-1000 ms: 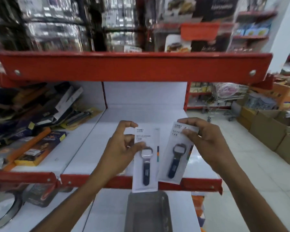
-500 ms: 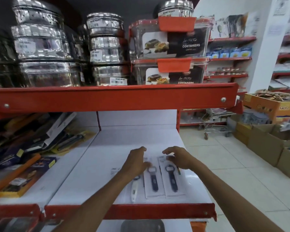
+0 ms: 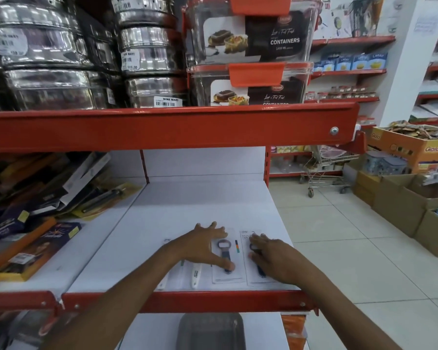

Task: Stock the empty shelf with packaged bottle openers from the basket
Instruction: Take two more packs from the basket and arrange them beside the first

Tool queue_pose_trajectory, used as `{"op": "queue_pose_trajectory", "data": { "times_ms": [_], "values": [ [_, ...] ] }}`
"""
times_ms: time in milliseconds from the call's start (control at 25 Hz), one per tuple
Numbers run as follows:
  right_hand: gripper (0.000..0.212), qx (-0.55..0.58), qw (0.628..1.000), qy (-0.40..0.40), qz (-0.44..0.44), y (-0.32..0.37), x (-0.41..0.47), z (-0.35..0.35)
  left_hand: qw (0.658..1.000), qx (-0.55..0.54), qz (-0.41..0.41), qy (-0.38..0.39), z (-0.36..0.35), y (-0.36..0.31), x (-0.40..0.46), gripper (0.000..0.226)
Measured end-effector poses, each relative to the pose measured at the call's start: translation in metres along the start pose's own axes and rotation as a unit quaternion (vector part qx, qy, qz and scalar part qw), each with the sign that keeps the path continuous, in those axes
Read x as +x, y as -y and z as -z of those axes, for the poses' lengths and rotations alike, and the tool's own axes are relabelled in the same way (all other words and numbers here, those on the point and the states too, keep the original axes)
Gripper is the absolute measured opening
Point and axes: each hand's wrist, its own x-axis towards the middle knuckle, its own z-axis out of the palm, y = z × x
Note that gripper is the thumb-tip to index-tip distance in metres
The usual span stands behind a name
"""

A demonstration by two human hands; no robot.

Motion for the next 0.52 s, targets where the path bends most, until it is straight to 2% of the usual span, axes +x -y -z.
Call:
{"op": "queue_pose_trajectory", "data": {
  "times_ms": [200,520],
  "values": [
    [0.043,-0.034,0.999,-0.025,0.004,0.002,-0.015,-0.004,1.000,0.013,-0.012,0.007,-0.001,-0.003,-0.006,0.097],
    [0.045,-0.023,0.999,-0.029,0.014,0.014,-0.025,-0.003,0.999,0.002,-0.034,0.021,-0.007,-0.002,-0.018,0.099]
  ]
}}
